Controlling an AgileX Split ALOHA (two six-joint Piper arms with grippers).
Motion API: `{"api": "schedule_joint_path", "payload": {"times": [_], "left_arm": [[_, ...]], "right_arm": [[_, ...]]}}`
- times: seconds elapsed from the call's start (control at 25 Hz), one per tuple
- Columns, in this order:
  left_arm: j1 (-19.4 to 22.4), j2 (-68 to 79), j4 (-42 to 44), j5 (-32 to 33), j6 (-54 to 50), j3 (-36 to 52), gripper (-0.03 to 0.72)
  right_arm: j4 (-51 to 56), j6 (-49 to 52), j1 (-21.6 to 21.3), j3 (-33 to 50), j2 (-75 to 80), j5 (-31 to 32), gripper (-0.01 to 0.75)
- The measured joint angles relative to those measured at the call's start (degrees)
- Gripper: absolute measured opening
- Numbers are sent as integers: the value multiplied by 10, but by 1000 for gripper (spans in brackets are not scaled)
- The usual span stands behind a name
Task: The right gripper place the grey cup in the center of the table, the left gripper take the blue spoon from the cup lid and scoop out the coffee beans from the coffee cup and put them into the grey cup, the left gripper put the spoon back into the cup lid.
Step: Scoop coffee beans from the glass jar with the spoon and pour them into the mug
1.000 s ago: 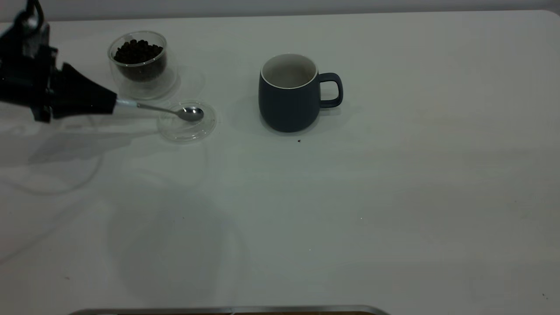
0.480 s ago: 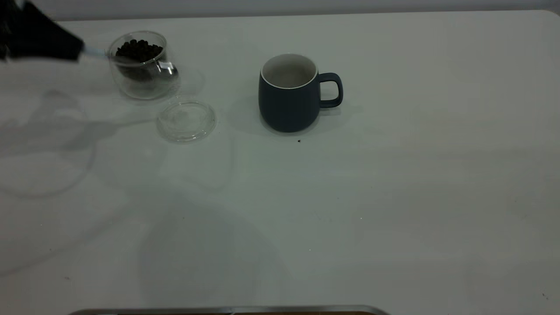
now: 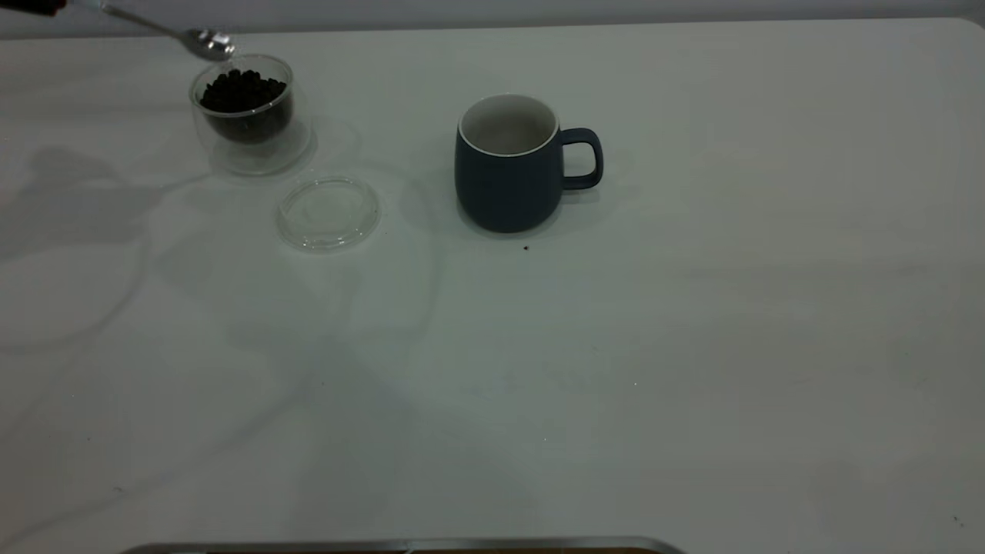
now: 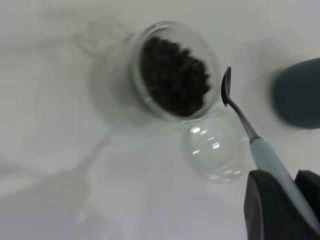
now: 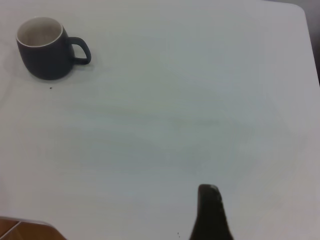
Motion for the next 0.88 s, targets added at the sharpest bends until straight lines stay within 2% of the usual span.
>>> {"api": "schedule_joint_path", "payload": {"times": [0.2,0.44,0.88], "left_arm": [[0,0,24,-38,0,2,132],[0,20,17,-55,24,3,132],[-2,51,-85,-74,137,3,132]], "right_arm": [[0,0,0,0,0,0,576],[0,0,0,0,0,0,575],[0,0,0,0,0,0,575]]}}
